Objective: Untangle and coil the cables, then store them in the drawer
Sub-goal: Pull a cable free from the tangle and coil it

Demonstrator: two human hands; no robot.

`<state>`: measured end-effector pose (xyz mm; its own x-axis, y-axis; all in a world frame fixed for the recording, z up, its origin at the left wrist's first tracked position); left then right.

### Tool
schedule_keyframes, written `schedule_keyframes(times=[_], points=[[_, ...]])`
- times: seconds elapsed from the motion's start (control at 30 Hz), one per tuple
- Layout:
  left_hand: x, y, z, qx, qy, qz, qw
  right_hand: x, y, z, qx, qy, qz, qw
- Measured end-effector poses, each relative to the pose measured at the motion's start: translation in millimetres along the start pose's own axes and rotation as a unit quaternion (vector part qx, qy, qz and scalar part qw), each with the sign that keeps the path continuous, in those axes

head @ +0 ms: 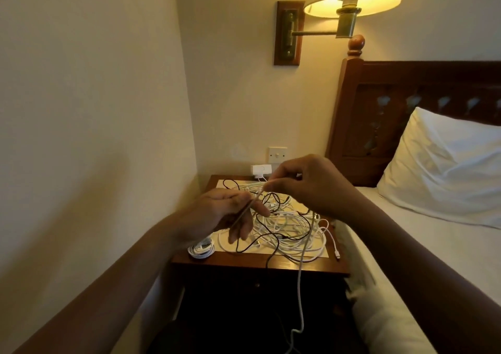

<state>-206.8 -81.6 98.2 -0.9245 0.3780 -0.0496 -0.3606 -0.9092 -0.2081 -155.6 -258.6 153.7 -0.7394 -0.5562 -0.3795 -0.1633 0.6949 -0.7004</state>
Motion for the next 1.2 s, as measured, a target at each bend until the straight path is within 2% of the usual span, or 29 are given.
schedule_keyframes(times=[0.07,0.17,0.27,0.33,0.4,0.47,0.53,0.57,0.63,0.7,0.8,0.9,1.03,1.1,1.2], points=[[4,-3,6,0.055,0.016,-0.009,0.998,1,9,18,-0.09,0.02,0.009,0.996],[3,-17,16,0.188,0.061,0.019,0.98,15,38,46,-0.198,0.07,0.011,0.978],[-5,-24,25,0.294,0.094,0.072,0.949,38,77,49,-0.171,0.104,-0.067,0.977],[-13,-18,26,0.315,0.102,0.107,0.938,54,95,30,-0.107,0.081,-0.143,0.981],[-19,-11,19,0.243,0.103,0.151,0.953,61,97,6,-0.051,0.047,-0.19,0.979],[-22,-6,8,0.061,0.094,0.172,0.979,56,82,-11,0.005,0.025,-0.188,0.982],[-22,0,-1,-0.093,0.066,0.118,0.986,42,55,-18,0.049,0.007,-0.142,0.989],[-21,3,-4,-0.121,0.046,0.078,0.989,33,40,-17,0.066,0.0,-0.114,0.991],[-15,2,-7,-0.112,-0.005,0.015,0.994,16,14,2,0.072,0.013,-0.066,0.995],[-4,-5,-10,-0.084,-0.048,-0.032,0.995,5,-2,32,0.044,0.035,-0.052,0.997],[15,-25,-9,-0.022,-0.051,-0.076,0.996,5,-6,75,-0.02,0.06,-0.044,0.997],[21,-65,-2,0.107,0.014,0.038,0.993,20,10,109,-0.05,0.087,-0.056,0.993],[23,-113,-6,0.293,0.063,0.201,0.933,45,40,143,0.035,0.123,-0.07,0.989],[17,-116,-14,0.339,0.074,0.236,0.908,62,67,148,0.1,0.112,-0.123,0.981],[7,-109,-13,0.366,0.099,0.25,0.891,94,104,160,0.167,0.093,-0.197,0.962]])
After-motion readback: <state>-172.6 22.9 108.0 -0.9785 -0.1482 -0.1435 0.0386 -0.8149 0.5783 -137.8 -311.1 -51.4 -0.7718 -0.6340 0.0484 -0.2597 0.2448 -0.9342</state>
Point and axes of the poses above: each hand's wrist, its own x-axis away from the middle knuckle, its own y-axis out of the palm, z = x × y, the point moved 5 cm from there along -x, towards the middle knuckle
